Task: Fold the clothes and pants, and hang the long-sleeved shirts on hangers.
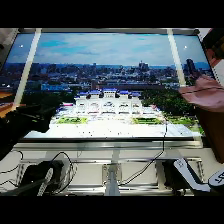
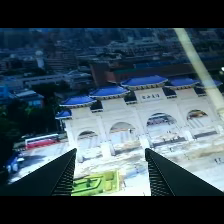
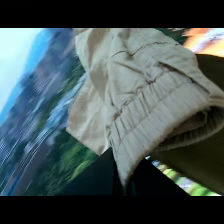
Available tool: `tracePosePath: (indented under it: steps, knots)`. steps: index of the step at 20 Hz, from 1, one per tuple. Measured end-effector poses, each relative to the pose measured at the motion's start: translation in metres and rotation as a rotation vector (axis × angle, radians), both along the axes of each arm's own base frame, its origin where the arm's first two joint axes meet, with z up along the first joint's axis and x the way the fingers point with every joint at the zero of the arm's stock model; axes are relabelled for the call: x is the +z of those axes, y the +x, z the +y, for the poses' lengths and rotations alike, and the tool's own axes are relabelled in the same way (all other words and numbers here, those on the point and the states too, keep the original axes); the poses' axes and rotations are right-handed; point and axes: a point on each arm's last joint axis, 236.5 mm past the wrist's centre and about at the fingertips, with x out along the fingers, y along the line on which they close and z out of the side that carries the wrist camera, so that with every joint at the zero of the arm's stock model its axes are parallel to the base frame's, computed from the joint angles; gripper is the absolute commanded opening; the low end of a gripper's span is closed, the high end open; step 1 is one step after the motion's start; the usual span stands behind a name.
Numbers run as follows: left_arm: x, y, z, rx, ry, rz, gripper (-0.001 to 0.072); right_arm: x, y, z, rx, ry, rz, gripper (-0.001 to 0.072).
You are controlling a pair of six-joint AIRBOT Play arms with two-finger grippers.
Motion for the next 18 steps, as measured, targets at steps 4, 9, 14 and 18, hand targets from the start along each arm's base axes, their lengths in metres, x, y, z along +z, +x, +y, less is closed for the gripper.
tracePosePath:
  steps: [4, 9, 14, 18]
  knots:
    - [0.003, -0.001, 0.013, 0.033, 0.055, -0.031, 0.0473, -0.023, -0.089, -0.043, -0.251, 0.017, 0.18, 0.0016]
    - [0.002, 0.0, 0.018, 0.045, 0.077, -0.033, 0.0474, -0.05, -0.178, -0.05, -0.451, 0.083, 0.409, 0.0112]
    - [0.002, 0.0, 0.019, 0.048, 0.081, -0.034, 0.0474, -0.056, -0.198, -0.048, -0.5, 0.104, 0.464, 0.0686]
    - [0.002, 0.0, 0.02, 0.049, 0.083, -0.034, 0.0474, -0.058, -0.174, -0.039, -0.407, 0.098, 0.474, 0.0517]
